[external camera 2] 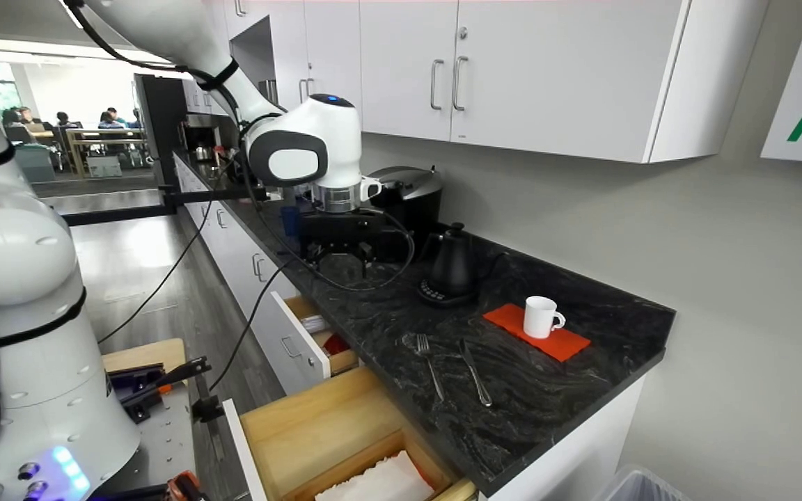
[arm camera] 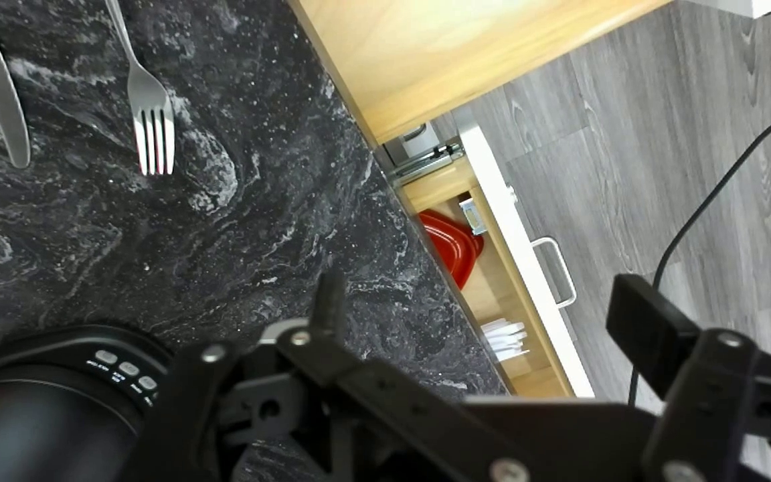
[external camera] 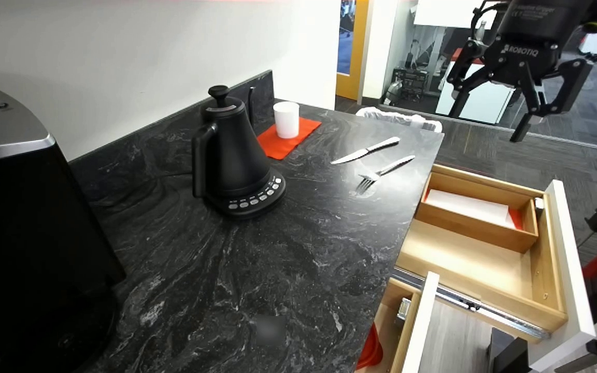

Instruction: Pick the fork and knife on the counter and put them in the drawer

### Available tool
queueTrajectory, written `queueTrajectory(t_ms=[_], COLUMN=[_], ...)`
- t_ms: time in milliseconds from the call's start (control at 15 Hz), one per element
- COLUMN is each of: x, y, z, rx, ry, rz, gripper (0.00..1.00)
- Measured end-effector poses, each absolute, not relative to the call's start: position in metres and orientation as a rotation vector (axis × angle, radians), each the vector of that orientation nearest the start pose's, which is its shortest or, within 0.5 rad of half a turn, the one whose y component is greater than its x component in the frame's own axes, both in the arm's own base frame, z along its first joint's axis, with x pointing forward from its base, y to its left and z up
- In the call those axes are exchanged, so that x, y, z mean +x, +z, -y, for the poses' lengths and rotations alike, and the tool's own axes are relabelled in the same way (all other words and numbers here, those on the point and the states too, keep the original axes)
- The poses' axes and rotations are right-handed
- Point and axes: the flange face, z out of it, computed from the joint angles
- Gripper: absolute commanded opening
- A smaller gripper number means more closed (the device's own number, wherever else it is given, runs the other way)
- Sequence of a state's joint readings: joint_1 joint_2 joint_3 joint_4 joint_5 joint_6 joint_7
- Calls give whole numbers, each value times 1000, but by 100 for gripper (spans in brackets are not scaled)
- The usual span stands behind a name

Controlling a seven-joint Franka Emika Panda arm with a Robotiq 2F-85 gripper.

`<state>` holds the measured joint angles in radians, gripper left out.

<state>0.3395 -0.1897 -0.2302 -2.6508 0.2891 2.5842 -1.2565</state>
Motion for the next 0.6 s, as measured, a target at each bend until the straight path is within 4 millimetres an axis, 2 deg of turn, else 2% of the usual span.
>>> queueTrajectory(t_ms=[133,267,467,600], x=[427,439,471,496], y=[311,304,280,257], z=[-50,-64,-78,-77], rx=[-2551,-2579,-2639,-2686], ry=[-325,-387,-458,-468], rz=[1615,1611,1616,1609], gripper=[100,100,100,100])
